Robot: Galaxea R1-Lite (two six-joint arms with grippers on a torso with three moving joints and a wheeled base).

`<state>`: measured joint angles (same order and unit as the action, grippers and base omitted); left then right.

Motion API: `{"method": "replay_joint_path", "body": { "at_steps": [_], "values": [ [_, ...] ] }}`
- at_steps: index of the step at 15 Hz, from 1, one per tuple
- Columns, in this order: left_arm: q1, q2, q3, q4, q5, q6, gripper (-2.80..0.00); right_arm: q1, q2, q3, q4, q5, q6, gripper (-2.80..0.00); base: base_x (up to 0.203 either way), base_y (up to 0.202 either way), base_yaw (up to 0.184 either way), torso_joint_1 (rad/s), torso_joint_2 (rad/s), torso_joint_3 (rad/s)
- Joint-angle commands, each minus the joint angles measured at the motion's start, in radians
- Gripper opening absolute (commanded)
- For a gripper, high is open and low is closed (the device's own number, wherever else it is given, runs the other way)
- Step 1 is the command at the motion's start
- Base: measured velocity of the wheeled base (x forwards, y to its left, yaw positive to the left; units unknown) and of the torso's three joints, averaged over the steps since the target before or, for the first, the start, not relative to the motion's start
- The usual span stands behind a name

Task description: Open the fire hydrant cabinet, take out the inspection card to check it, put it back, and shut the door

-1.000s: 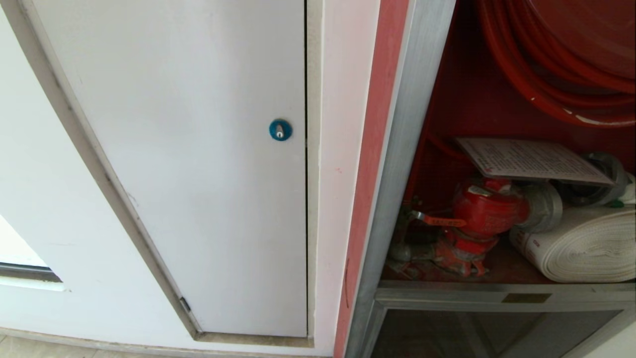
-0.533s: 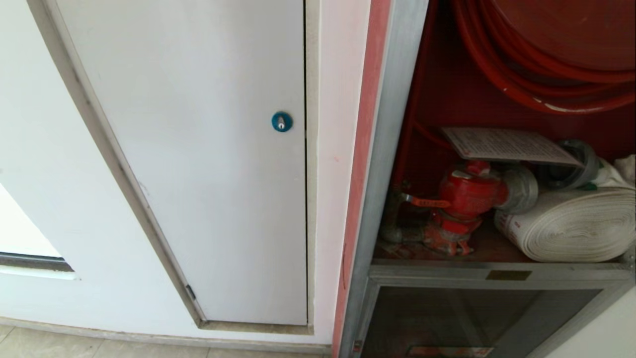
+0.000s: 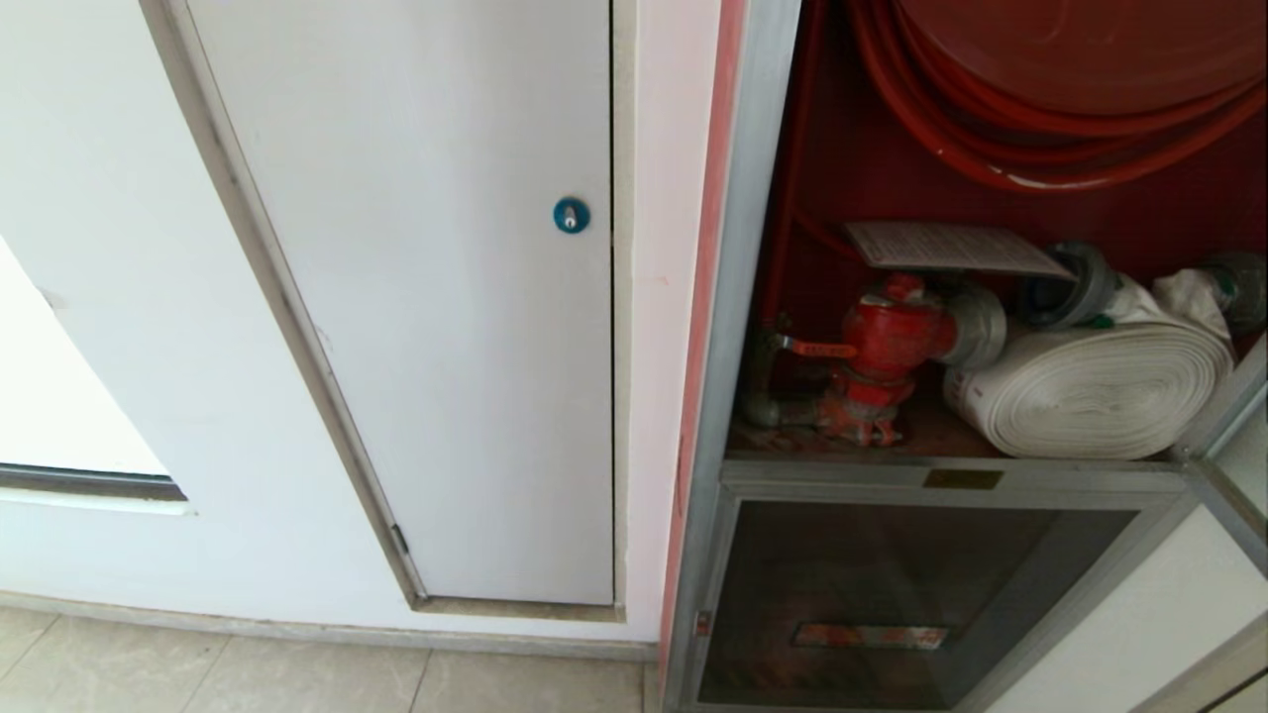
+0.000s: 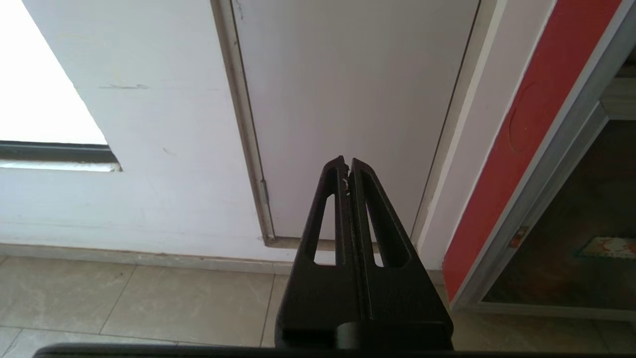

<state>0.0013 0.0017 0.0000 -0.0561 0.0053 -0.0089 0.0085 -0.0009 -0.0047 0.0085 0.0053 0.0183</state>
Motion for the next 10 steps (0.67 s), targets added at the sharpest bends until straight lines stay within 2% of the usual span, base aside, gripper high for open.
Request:
{"method": "replay_joint_path", "body": {
  "at_steps": [1,10],
  "values": [
    [0.000,0.000,0.020,-0.001,0.001,0.000,-2.80,0.001,0.001,0.000,0.000,0.001,0.000,-2.80,-0.194,0.000,0.001,0.005,0.00,0.002],
    [0.000,0.001,0.020,-0.001,0.001,0.001,-2.80,0.001,0.001,0.000,0.001,0.001,-0.003,-2.80,-0.192,0.000,-0.001,0.003,0.00,0.002]
  ]
}}
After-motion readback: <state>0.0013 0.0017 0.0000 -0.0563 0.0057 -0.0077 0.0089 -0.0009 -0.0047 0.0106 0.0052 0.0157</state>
